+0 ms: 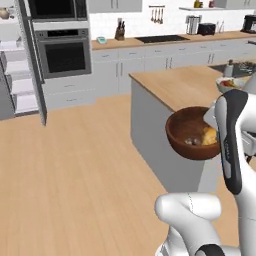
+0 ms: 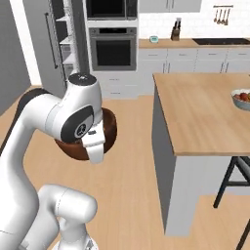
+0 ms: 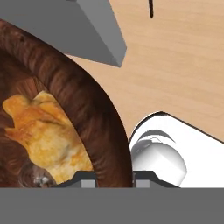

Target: Pick the chicken drumstick and mushroom from their plates and place them in the bowl. Then put the bowl in the fridge.

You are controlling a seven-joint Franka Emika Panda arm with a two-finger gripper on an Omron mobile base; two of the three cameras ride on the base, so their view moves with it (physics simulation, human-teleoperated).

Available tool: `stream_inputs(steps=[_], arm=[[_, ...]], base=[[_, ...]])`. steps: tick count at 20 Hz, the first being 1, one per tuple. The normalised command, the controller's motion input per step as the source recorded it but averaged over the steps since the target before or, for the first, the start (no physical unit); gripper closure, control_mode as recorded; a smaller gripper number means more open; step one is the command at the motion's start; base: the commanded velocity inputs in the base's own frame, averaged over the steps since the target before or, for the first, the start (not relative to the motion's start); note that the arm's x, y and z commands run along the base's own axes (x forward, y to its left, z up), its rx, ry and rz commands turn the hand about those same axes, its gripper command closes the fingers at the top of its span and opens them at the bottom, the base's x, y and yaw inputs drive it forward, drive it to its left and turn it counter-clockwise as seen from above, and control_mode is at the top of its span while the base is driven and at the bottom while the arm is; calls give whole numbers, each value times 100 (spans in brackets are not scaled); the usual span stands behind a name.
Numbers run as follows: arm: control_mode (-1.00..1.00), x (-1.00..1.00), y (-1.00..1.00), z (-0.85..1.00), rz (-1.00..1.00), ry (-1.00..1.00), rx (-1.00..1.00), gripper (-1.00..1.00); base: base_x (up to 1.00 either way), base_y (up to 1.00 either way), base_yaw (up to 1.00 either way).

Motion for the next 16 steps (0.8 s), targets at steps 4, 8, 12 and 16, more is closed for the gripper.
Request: stream_inputs(steps=[4, 8, 12, 16], arm=[[100, 0, 0, 0, 0, 0, 0, 100], [100, 0, 0, 0, 0, 0, 0, 100], [100, 0, 0, 0, 0, 0, 0, 100], [100, 0, 0, 0, 0, 0, 0, 100]], base=[[92, 100, -11], [100, 100, -14], [100, 100, -15], [98, 100, -14]])
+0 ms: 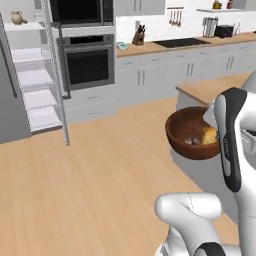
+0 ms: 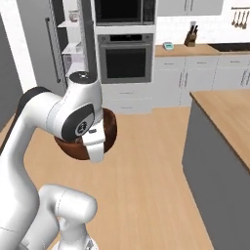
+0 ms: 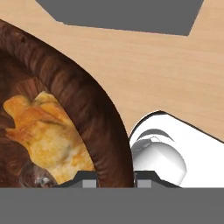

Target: Pick the chicken drumstick and mushroom from their plates and place them in the bowl. Then put the bowl in the fridge.

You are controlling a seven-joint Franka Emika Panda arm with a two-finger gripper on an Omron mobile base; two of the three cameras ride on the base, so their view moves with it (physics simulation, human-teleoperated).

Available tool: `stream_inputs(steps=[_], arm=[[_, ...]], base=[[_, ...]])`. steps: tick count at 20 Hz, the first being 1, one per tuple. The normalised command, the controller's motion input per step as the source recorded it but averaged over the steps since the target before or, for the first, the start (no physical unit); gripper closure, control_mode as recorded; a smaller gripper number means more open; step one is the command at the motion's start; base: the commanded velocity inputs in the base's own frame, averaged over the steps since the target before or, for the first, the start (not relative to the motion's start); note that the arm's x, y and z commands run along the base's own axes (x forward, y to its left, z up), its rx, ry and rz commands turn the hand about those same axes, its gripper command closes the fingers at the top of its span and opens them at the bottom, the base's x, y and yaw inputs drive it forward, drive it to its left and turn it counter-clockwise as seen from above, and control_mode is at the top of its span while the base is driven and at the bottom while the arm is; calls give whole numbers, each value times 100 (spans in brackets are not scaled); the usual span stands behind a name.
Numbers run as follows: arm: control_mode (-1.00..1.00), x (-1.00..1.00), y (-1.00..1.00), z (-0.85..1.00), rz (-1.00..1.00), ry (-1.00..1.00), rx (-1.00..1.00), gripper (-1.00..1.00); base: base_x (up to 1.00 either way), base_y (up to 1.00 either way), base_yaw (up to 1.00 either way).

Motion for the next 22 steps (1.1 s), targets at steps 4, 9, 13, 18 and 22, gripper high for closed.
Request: stream_inputs(steps=[4, 9, 13, 18, 22], arm=[[100, 0, 0, 0, 0, 0, 0, 100], [100, 0, 0, 0, 0, 0, 0, 100], [100, 0, 0, 0, 0, 0, 0, 100], [100, 0, 0, 0, 0, 0, 0, 100], [100, 0, 0, 0, 0, 0, 0, 100]], base=[[97, 100, -10], [100, 100, -7], [100, 100, -8], [100, 100, -11], [100, 100, -14]])
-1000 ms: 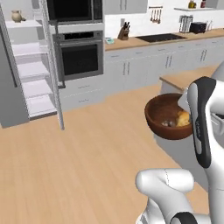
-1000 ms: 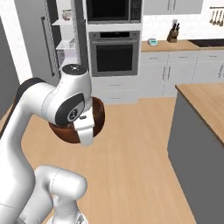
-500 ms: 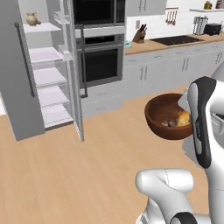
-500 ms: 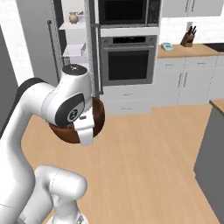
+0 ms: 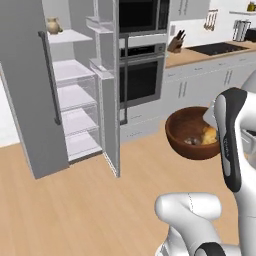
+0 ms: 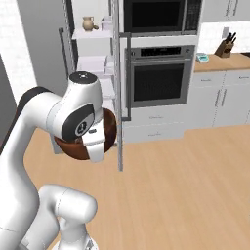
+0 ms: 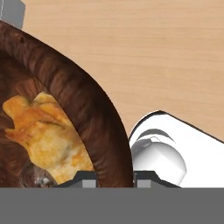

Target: Pick the chicken drumstick and mushroom from their plates and place them in the bowl. Then put the bowl in the fridge.

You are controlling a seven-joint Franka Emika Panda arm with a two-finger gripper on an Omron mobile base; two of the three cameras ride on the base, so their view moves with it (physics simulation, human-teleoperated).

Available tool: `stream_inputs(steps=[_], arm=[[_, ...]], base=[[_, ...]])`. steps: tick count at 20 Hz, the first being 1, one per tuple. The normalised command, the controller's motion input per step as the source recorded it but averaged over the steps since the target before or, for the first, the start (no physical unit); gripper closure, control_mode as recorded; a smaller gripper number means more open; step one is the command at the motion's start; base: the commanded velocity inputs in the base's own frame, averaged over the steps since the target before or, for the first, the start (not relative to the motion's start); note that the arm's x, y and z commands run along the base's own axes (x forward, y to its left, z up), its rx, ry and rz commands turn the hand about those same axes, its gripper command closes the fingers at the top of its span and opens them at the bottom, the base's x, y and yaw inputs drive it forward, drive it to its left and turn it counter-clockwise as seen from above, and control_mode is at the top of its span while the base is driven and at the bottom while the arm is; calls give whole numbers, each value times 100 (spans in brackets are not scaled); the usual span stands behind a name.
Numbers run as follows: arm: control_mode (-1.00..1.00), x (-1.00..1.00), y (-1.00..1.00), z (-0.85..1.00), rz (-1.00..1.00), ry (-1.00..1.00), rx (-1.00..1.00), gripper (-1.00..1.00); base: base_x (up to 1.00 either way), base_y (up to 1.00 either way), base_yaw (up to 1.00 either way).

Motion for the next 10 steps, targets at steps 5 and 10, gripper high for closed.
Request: stream_inputs(steps=[5, 10], arm=[[100, 0, 0, 0, 0, 0, 0, 100], [100, 0, 0, 0, 0, 0, 0, 100]], base=[[100, 100, -19], [100, 100, -20]])
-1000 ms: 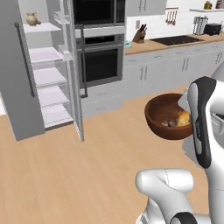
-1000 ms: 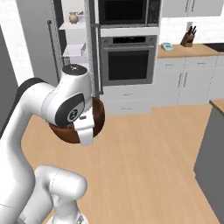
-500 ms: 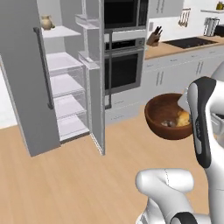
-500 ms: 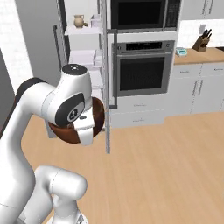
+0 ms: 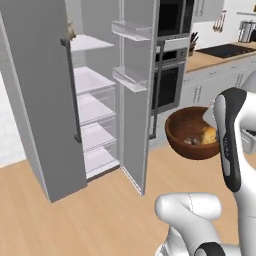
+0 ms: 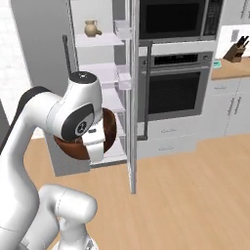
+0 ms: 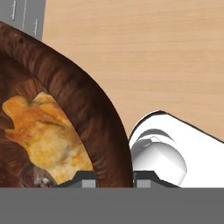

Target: Pick the chicken drumstick and mushroom from their plates and place them in the bowl. Then put the bowl in the fridge.

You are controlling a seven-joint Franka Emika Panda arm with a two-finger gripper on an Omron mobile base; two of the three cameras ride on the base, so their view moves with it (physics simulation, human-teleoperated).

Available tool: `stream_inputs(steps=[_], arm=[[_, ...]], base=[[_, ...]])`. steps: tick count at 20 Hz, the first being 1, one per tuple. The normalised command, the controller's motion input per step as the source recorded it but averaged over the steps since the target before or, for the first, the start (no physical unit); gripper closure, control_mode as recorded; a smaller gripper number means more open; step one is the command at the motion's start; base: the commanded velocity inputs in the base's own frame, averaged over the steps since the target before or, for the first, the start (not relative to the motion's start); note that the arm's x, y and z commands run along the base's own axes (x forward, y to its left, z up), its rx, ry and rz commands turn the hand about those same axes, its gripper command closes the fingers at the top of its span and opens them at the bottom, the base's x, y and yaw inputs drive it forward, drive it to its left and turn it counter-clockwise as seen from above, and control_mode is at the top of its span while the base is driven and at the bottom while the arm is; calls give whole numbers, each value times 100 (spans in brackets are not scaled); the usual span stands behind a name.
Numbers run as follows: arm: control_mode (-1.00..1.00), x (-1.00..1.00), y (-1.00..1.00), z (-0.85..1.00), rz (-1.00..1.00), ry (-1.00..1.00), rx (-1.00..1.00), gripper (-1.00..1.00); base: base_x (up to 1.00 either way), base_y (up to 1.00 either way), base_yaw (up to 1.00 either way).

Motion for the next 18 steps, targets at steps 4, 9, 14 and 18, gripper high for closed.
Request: stream_inputs(steps=[4, 9, 14, 18], arm=[[100, 0, 0, 0, 0, 0, 0, 100], [100, 0, 0, 0, 0, 0, 0, 100], [100, 0, 0, 0, 0, 0, 0, 100], [100, 0, 0, 0, 0, 0, 0, 100]], base=[[100, 100, -17], [98, 82, -7], [100, 21, 1], [98, -13, 8]])
